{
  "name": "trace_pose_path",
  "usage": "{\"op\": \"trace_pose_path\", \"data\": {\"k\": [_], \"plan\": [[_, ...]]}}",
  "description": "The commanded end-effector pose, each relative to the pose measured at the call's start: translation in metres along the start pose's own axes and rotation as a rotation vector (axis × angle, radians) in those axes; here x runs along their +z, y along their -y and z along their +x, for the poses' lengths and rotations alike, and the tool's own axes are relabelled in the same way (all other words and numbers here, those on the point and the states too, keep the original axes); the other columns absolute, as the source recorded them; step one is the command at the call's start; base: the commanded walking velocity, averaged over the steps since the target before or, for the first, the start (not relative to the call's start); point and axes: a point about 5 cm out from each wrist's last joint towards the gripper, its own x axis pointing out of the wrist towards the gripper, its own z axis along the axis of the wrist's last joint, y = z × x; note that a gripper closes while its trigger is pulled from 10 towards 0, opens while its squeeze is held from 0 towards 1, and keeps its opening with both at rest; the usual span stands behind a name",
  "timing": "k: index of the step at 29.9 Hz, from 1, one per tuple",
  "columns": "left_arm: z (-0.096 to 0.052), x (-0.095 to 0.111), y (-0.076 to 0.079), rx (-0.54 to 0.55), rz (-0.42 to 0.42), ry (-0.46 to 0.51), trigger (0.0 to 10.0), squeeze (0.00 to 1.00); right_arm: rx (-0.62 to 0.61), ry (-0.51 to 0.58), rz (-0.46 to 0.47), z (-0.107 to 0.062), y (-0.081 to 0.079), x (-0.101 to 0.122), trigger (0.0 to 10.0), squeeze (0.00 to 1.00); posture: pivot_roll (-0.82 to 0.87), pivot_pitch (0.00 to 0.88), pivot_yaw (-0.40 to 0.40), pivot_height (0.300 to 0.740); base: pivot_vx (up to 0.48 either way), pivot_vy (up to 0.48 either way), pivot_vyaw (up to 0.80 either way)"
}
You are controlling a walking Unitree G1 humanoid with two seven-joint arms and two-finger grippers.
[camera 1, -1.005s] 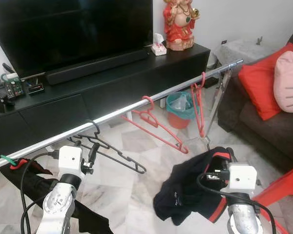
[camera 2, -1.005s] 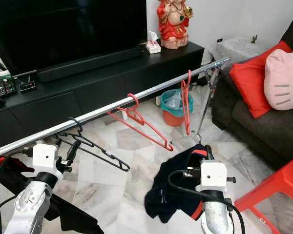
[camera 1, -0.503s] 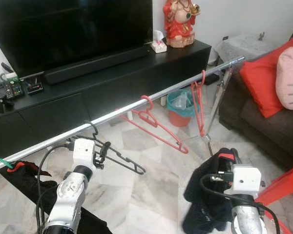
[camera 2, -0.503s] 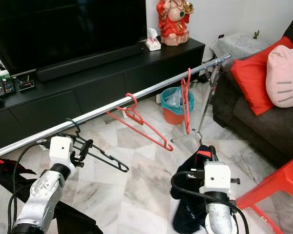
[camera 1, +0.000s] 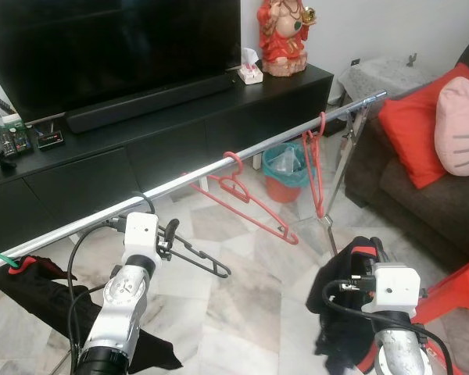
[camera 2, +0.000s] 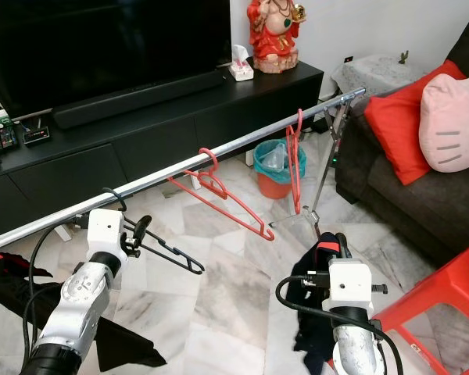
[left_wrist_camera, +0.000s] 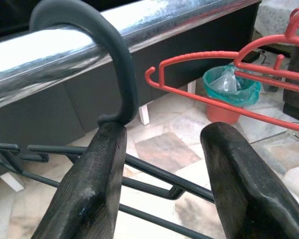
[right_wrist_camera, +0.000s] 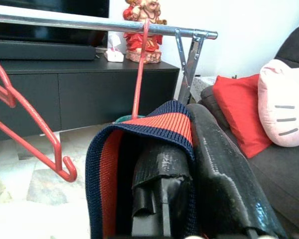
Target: Hang hanger
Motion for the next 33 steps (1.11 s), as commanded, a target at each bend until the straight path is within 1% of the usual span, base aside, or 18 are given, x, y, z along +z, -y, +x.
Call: {"op": "trace_pose_path", "data": {"k": [1,2,4,6,9,12,20,30,33], "plan": [[0.004,0.003,-0.002,0.029,0.025,-0.028,10.0,0.0,0.005,0.022,0.006,0.001,-0.001,0.004,10.0,0.0,-0.06,0.0,0.039,0.74,0.0,0.0,0.0],[0.007,0.003,-0.001,0.039,0.042,-0.049,10.0,0.0,0.006,0.021,0.006,0.001,-0.001,0.004,10.0,0.0,-0.06,0.0,0.039,0.74,0.0,0.0,0.0],[0.008,0.004,0.0,0.041,0.041,-0.055,10.0,0.0,0.006,0.021,0.006,0.0,-0.001,0.004,10.0,0.0,-0.06,0.0,0.04,0.74,0.0,0.0,0.0],[0.012,0.005,0.001,0.081,0.073,-0.092,10.0,0.0,0.008,0.018,0.005,0.0,-0.002,0.004,10.0,0.0,-0.06,0.0,0.04,0.74,0.0,0.0,0.0],[0.015,0.006,0.001,0.104,0.094,-0.115,10.0,0.0,0.008,0.015,0.005,0.0,-0.002,0.004,10.0,0.0,-0.06,0.0,0.041,0.74,0.0,0.0,0.0],[0.015,0.006,0.001,0.128,0.109,-0.142,10.0,0.0,0.008,0.009,0.005,-0.002,-0.002,0.003,10.0,0.0,-0.07,0.0,0.043,0.74,0.0,0.0,0.0],[0.013,0.008,-0.002,0.157,0.127,-0.166,10.0,0.0,0.014,0.003,0.009,-0.002,-0.004,0.002,10.0,0.0,-0.06,0.0,0.039,0.74,0.0,0.0,0.0],[0.012,0.008,-0.003,0.154,0.138,-0.194,10.0,0.0,0.026,0.003,0.015,-0.002,-0.006,0.002,10.0,0.0,-0.06,0.0,0.039,0.74,0.0,0.0,0.0],[0.011,0.007,-0.006,0.166,0.146,-0.209,10.0,0.0,0.026,0.001,0.016,-0.002,-0.006,0.002,10.0,0.0,-0.05,0.0,0.039,0.74,0.0,0.0,0.0]]}}
